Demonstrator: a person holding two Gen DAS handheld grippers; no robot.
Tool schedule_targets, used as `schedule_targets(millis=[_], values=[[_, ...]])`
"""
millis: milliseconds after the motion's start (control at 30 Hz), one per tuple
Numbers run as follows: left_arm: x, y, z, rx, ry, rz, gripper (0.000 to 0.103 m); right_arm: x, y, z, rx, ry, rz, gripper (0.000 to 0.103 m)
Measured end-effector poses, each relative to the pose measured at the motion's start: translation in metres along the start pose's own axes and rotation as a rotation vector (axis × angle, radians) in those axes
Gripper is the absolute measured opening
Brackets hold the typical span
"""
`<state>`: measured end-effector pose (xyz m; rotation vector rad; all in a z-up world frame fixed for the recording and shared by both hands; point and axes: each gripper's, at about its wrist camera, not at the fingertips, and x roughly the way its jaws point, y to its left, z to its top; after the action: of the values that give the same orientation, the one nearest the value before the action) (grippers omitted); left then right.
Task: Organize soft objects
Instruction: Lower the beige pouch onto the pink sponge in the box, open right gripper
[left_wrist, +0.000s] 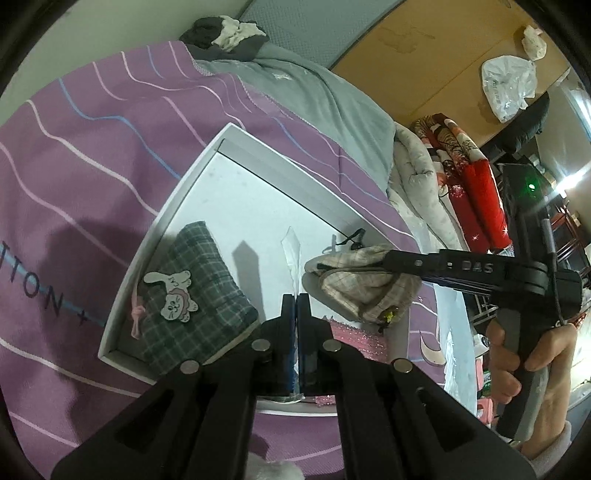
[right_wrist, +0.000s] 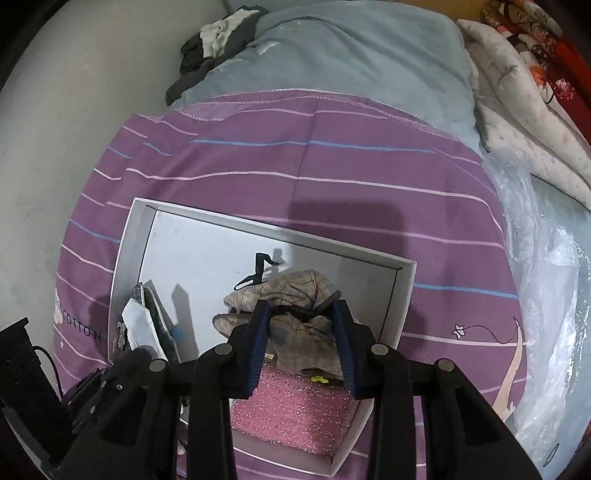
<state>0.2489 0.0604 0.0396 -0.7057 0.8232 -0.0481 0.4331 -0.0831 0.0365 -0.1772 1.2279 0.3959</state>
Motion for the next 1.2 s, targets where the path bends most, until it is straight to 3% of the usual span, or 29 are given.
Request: schedule_targets(millis=[233, 467, 800, 900, 967, 1033, 1067, 1133, 1200], values=[[0.005, -0.001, -0.002, 0.005, 0.027, 0.002, 0.002, 0.024, 0.021, 0.007, -0.052, -0.008, -0.158, 0.034], [0.006, -0.003, -0.002, 0.013, 0.030, -0.005, 0.002, 0.048, 0.003, 0.010, 0.007, 0.026, -0.149, 0.035], [0.010, -0.014, -0.004, 0.063, 0.070, -0.072, 0.002, 0.046, 0.020, -0.013, -0.123, 0.015, -0.148, 0.035], [0.015, -0.020, -0.006, 0.093, 0.088, -0.067, 0.002, 0.039, 0.015, -0.014, -0.050, -0.023, -0.138, 0.035], [0.020, -0.022, -0.007, 0.104, 0.098, -0.044, 0.002, 0.027, 0.006, -0.015, 0.082, -0.081, -0.128, 0.037], [0.024, -0.023, -0.009, 0.111, 0.117, -0.034, 0.002, 0.008, -0.001, -0.023, 0.244, -0.141, -0.053, 0.039], [0.026, -0.024, -0.009, 0.119, 0.130, -0.027, 0.002, -0.001, -0.003, -0.029, 0.316, -0.157, 0.004, 0.045], [0.030, -0.026, -0.011, 0.132, 0.148, -0.013, 0.002, -0.017, -0.002, -0.042, 0.394, -0.173, 0.083, 0.055], [0.035, -0.030, -0.014, 0.156, 0.178, -0.003, 0.002, -0.033, 0.003, -0.065, 0.442, -0.205, 0.124, 0.059]])
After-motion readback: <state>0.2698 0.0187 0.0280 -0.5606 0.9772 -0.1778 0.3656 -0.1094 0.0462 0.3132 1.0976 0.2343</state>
